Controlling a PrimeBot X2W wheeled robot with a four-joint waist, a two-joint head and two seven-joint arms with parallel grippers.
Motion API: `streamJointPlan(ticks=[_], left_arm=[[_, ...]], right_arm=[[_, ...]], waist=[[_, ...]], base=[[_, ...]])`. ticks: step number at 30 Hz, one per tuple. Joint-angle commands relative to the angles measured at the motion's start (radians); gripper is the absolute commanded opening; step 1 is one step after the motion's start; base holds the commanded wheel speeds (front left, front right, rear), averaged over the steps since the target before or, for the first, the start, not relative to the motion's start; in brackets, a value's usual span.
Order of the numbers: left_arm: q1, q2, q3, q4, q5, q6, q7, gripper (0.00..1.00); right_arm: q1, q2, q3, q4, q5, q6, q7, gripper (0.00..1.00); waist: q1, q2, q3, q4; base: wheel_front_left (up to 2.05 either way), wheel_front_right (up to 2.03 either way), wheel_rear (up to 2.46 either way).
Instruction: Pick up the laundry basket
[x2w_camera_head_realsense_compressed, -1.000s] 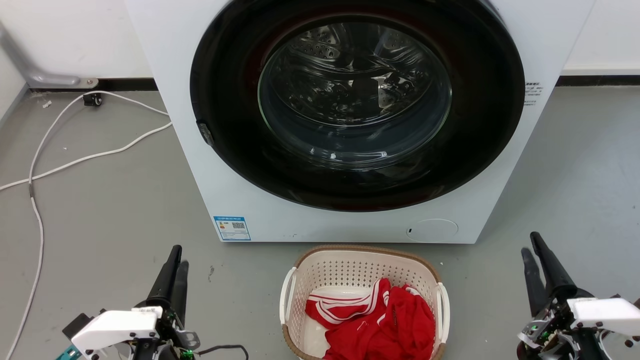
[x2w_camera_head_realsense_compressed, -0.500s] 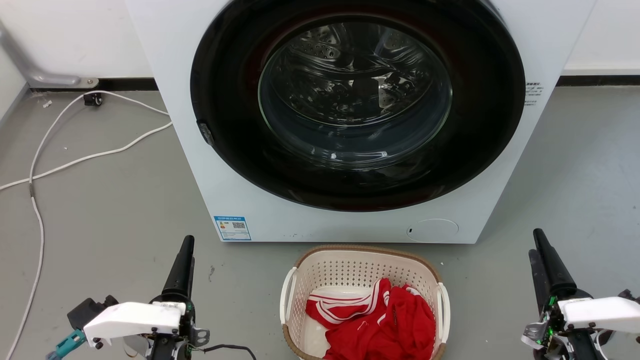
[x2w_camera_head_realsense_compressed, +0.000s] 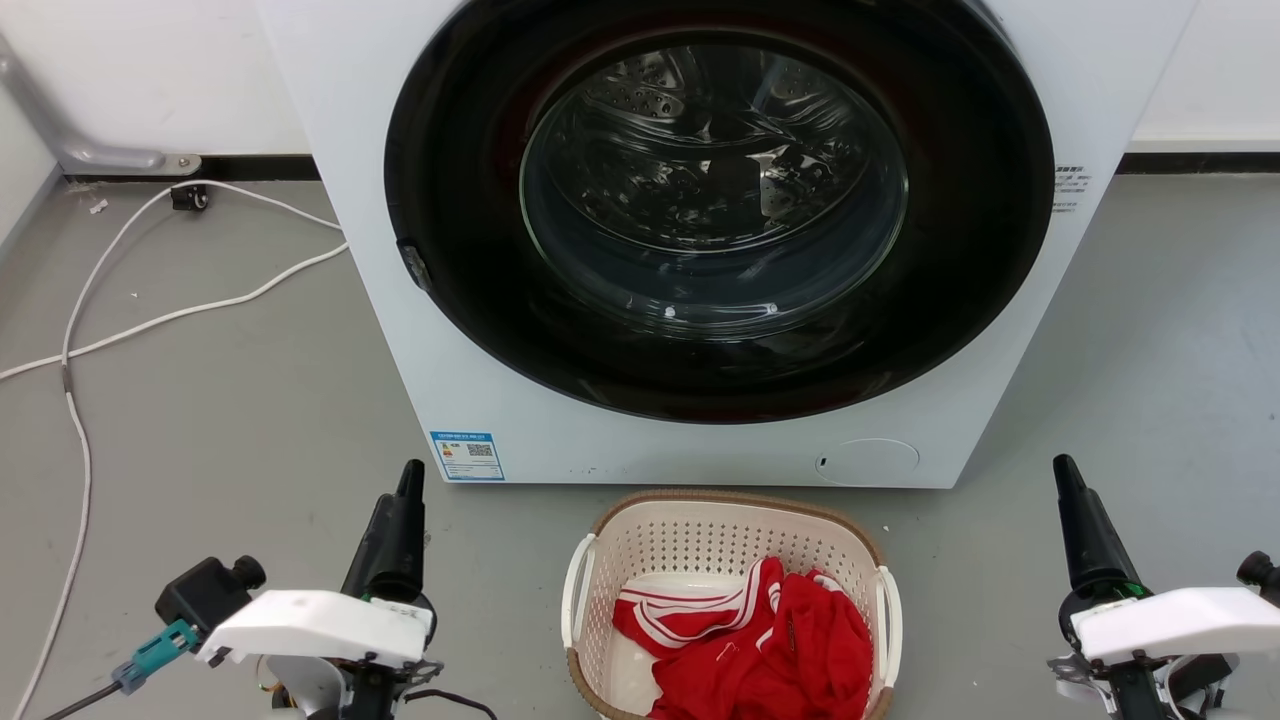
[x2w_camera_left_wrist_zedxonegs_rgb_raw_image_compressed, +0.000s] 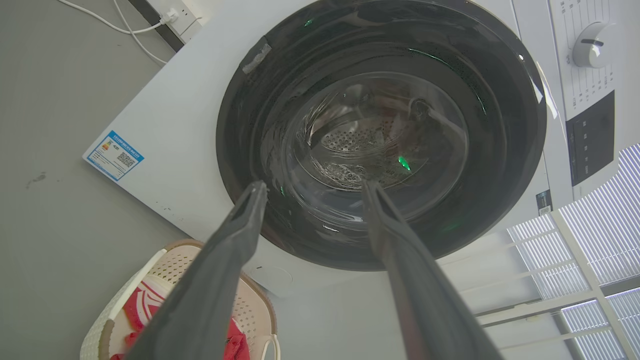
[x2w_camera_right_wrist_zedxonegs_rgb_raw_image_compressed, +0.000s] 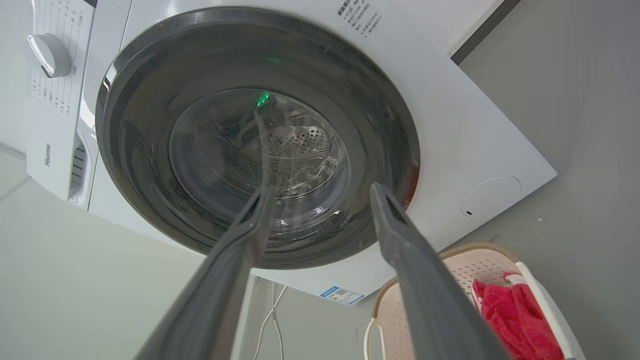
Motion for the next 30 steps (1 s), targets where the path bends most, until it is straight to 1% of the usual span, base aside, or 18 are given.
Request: streamJointPlan(ticks=[1, 8, 9, 16, 17, 28, 30], left_arm=[[-0.008, 0.005, -0.012, -0.018, 0.058, 0.003, -0.013, 1.00], [-0.011, 0.014, -0.046, -0.011, 0.189, 0.019, -0.038, 1.00], [-0.013, 0.018, -0.061, -0.010, 0.237, 0.026, -0.048, 1.00], [-0.019, 0.026, -0.092, -0.006, 0.335, 0.043, -0.071, 1.00], [-0.022, 0.029, -0.105, -0.003, 0.374, 0.049, -0.080, 1.00], [-0.025, 0.045, -0.145, 0.010, 0.506, 0.072, -0.112, 1.00], [-0.025, 0.046, -0.148, 0.011, 0.517, 0.074, -0.115, 1.00]], right_arm=[[-0.007, 0.000, 0.002, -0.024, -0.063, 0.000, -0.009, 1.00], [0.003, 0.004, 0.005, -0.041, -0.197, 0.000, -0.018, 1.00], [0.008, 0.004, 0.005, -0.049, -0.250, 0.000, -0.020, 1.00], [0.020, 0.006, 0.005, -0.076, -0.362, 0.000, -0.023, 1.00], [0.026, 0.006, 0.008, -0.087, -0.405, 0.000, -0.024, 1.00], [0.048, 0.006, 0.015, -0.115, -0.554, 0.000, -0.010, 1.00], [0.050, 0.006, 0.016, -0.118, -0.566, 0.000, -0.011, 1.00]], waist=[[0.0000, -0.0001, 0.000, 0.000], [0.0000, -0.0001, -0.001, 0.001], [0.0000, -0.0001, -0.001, 0.000], [0.0000, -0.0001, -0.001, 0.001], [0.0000, -0.0001, -0.001, 0.002], [0.0000, -0.0001, -0.003, 0.003], [0.0000, -0.0001, -0.002, 0.003]], base=[[0.00, 0.00, 0.00], [0.00, 0.00, 0.00], [0.00, 0.00, 0.00], [0.00, 0.00, 0.00], [0.00, 0.00, 0.00], [0.00, 0.00, 0.00], [0.00, 0.00, 0.00]])
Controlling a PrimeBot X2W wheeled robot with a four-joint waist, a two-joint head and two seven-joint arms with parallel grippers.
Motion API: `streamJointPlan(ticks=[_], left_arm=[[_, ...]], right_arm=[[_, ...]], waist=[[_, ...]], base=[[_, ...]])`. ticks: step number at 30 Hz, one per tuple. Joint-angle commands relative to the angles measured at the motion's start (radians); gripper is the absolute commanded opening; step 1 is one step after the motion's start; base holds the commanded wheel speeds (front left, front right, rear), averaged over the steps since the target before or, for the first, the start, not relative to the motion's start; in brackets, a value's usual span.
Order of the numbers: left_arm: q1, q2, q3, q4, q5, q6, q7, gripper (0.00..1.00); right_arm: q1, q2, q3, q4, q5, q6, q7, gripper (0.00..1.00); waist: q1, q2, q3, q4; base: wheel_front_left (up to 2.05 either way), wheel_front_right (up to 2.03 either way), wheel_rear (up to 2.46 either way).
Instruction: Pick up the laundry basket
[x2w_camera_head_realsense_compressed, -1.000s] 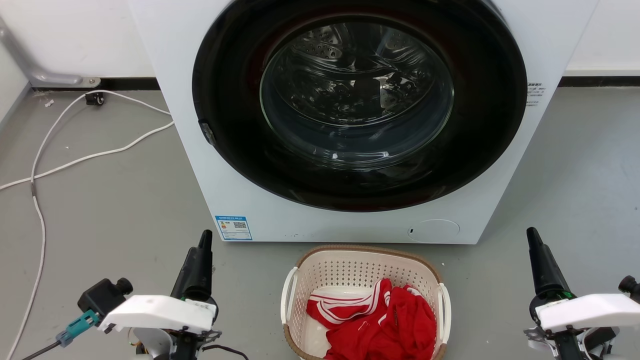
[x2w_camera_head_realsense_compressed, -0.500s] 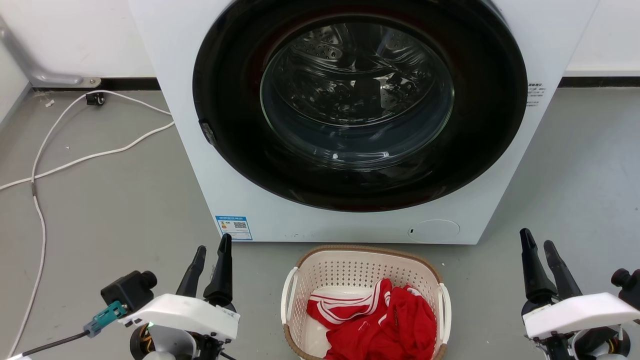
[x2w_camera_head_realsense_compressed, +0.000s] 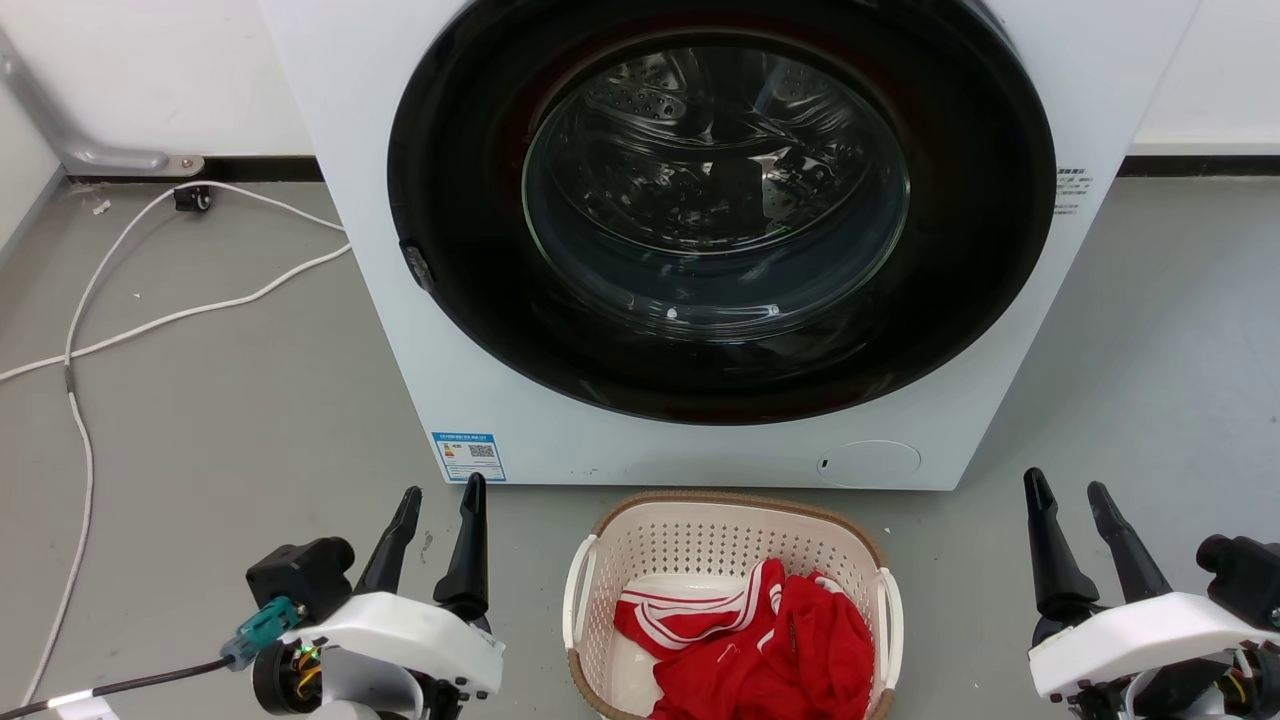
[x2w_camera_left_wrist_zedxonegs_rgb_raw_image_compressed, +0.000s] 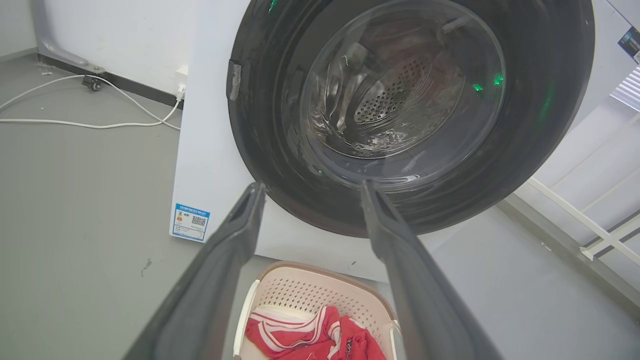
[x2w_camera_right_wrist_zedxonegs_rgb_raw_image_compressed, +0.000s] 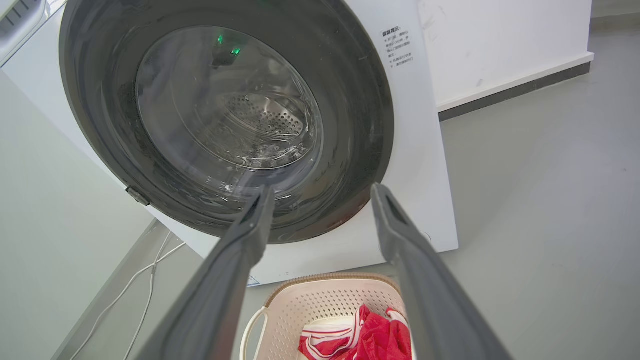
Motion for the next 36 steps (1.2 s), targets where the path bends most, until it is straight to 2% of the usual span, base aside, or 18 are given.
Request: streamJointPlan(ticks=[1, 36], left_arm=[[-0.019, 0.008, -0.006, -0.007, 0.028, 0.006, -0.009, 1.00], [-0.008, 0.020, -0.072, -0.006, 0.339, 0.049, -0.090, 1.00]], right_arm=[[0.001, -0.001, 0.002, -0.018, -0.030, 0.000, -0.002, 1.00], [0.053, 0.001, 0.006, -0.078, -0.348, 0.000, -0.021, 1.00]], waist=[[0.0000, -0.0001, 0.000, 0.000], [-0.0001, -0.0001, -0.001, 0.002]], base=[[0.00, 0.00, 0.00], [0.00, 0.00, 0.00]])
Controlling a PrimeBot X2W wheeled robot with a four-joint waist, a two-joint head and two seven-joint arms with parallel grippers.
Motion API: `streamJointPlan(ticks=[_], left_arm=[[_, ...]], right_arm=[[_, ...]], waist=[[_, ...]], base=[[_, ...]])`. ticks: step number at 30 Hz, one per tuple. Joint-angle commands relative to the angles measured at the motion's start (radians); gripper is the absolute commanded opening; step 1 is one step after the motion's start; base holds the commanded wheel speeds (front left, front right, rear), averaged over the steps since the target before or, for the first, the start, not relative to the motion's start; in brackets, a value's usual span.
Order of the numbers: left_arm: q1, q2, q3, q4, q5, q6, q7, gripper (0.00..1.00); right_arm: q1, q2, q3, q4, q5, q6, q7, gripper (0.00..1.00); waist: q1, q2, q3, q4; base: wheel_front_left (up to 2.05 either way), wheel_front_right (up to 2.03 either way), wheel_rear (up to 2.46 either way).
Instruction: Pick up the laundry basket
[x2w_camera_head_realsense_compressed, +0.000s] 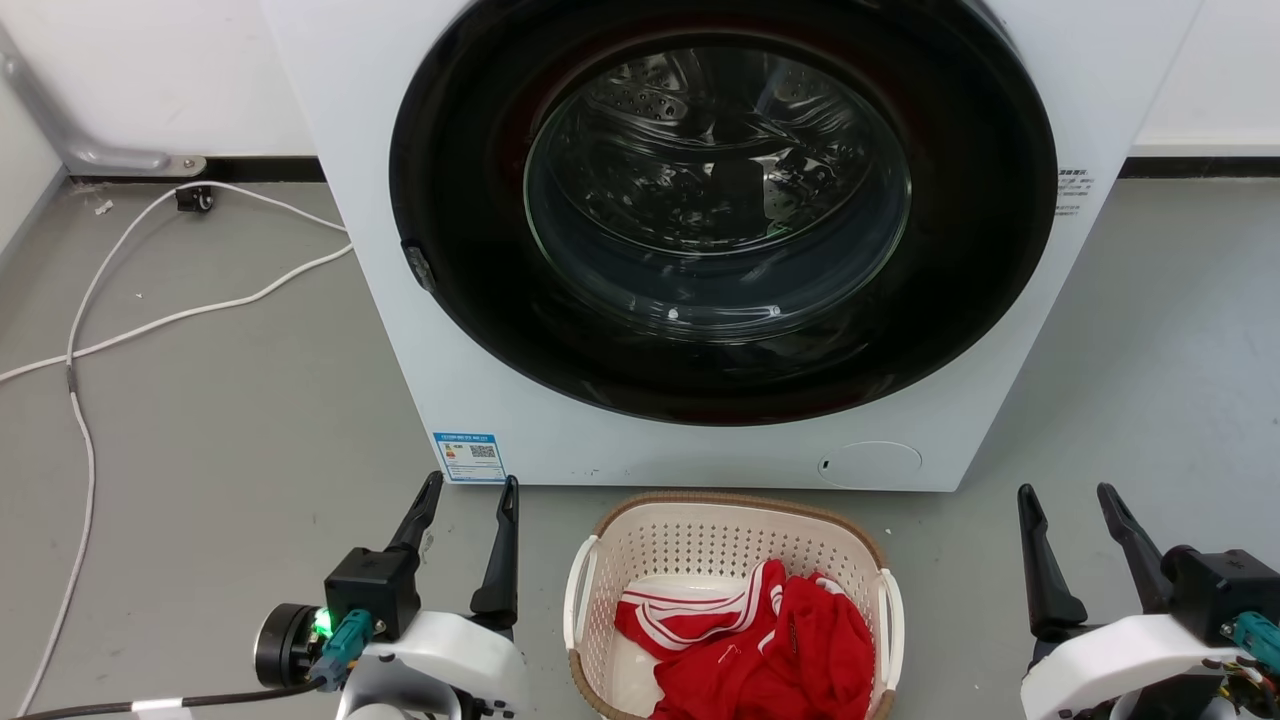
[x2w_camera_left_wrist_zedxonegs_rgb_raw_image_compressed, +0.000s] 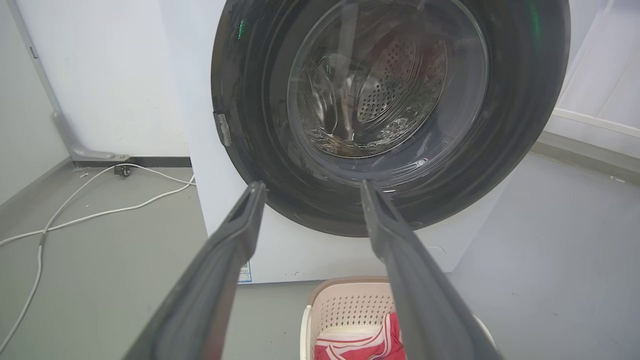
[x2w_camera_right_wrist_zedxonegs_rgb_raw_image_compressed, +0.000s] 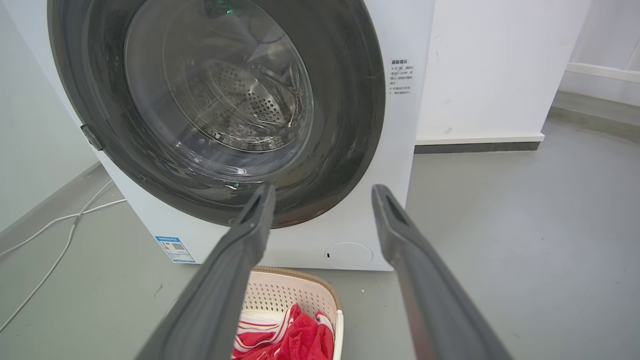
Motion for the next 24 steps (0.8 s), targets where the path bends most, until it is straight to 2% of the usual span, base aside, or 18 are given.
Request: streamJointPlan(ticks=[1, 24], left_arm=[[-0.003, 0.000, -0.002, -0.005, 0.020, 0.004, -0.009, 1.00], [0.010, -0.026, 0.015, 0.028, 0.152, -0.015, -0.050, 1.00]], right_arm=[[0.008, 0.001, -0.002, -0.005, -0.021, 0.000, -0.007, 1.00], [-0.008, 0.002, -0.014, 0.053, -0.085, 0.000, -0.082, 1.00]], waist=[[0.0000, 0.0000, -0.001, 0.000], [0.0000, 0.0000, -0.001, 0.004]], base=[[0.00, 0.00, 0.00], [0.00, 0.00, 0.00]])
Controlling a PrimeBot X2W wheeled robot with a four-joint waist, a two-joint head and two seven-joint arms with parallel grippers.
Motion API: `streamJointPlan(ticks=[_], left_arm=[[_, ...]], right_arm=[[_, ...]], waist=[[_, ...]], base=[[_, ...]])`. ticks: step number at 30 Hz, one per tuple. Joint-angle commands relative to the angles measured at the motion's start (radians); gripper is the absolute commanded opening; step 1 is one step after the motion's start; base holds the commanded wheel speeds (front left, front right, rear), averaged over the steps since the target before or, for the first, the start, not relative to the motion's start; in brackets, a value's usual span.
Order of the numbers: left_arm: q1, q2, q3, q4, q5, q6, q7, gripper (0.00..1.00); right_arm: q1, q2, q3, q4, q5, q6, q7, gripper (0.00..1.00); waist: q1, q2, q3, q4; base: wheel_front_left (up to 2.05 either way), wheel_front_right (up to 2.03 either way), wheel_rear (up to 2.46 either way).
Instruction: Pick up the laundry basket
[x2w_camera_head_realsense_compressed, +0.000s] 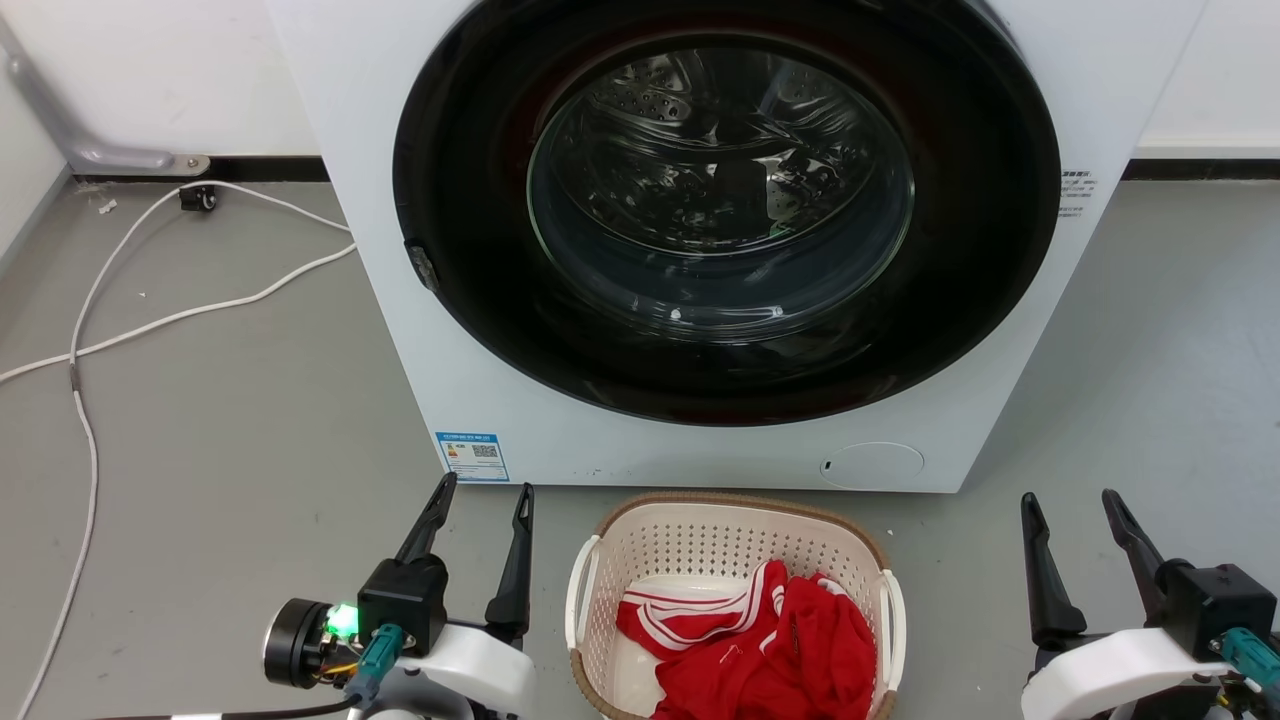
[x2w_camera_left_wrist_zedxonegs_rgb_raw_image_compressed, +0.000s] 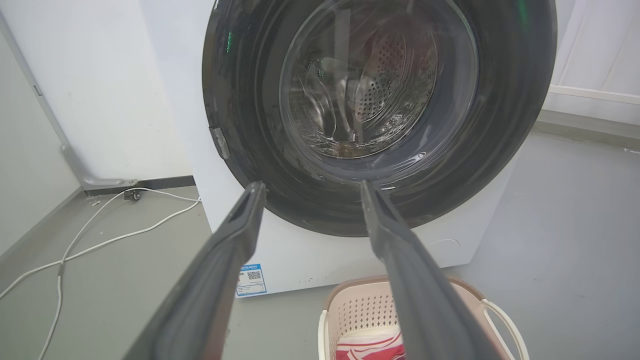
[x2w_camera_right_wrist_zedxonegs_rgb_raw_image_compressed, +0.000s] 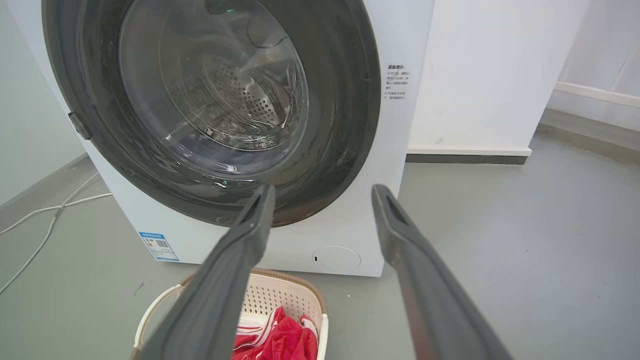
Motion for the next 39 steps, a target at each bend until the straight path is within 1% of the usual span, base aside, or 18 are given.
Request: streamJointPlan(ticks=[1, 21, 26, 31, 39], left_arm=[[0.009, -0.001, 0.001, 0.005, 0.024, -0.003, -0.009, 1.00], [0.006, -0.015, 0.031, 0.027, 0.023, -0.023, -0.007, 1.00], [-0.016, -0.019, 0.030, 0.039, 0.021, -0.029, -0.007, 1.00], [-0.075, -0.023, 0.013, 0.097, 0.016, -0.039, -0.007, 1.00], [-0.228, -0.022, -0.002, 0.248, 0.008, -0.061, -0.007, 1.00]], right_arm=[[-0.007, 0.002, 0.000, 0.004, -0.021, 0.000, -0.008, 1.00], [-0.029, 0.002, -0.004, 0.041, -0.011, 0.000, -0.028, 1.00], [-0.034, 0.002, -0.012, 0.049, -0.008, 0.000, -0.026, 1.00], [-0.062, 0.002, -0.035, 0.062, -0.001, 0.000, -0.019, 1.00], [-0.146, 0.002, -0.050, 0.125, 0.018, 0.000, -0.009, 1.00]], waist=[[0.0000, -0.0001, 0.000, 0.000], [0.0000, -0.0001, 0.002, -0.002], [0.0000, -0.0001, 0.016, 0.000], [0.0000, -0.0001, 0.085, -0.006], [0.0000, -0.0001, 0.261, -0.037]], base=[[0.00, 0.00, 0.00], [0.00, 0.00, 0.00], [0.00, 0.00, 0.00], [0.00, 0.00, 0.00], [0.00, 0.00, 0.00]])
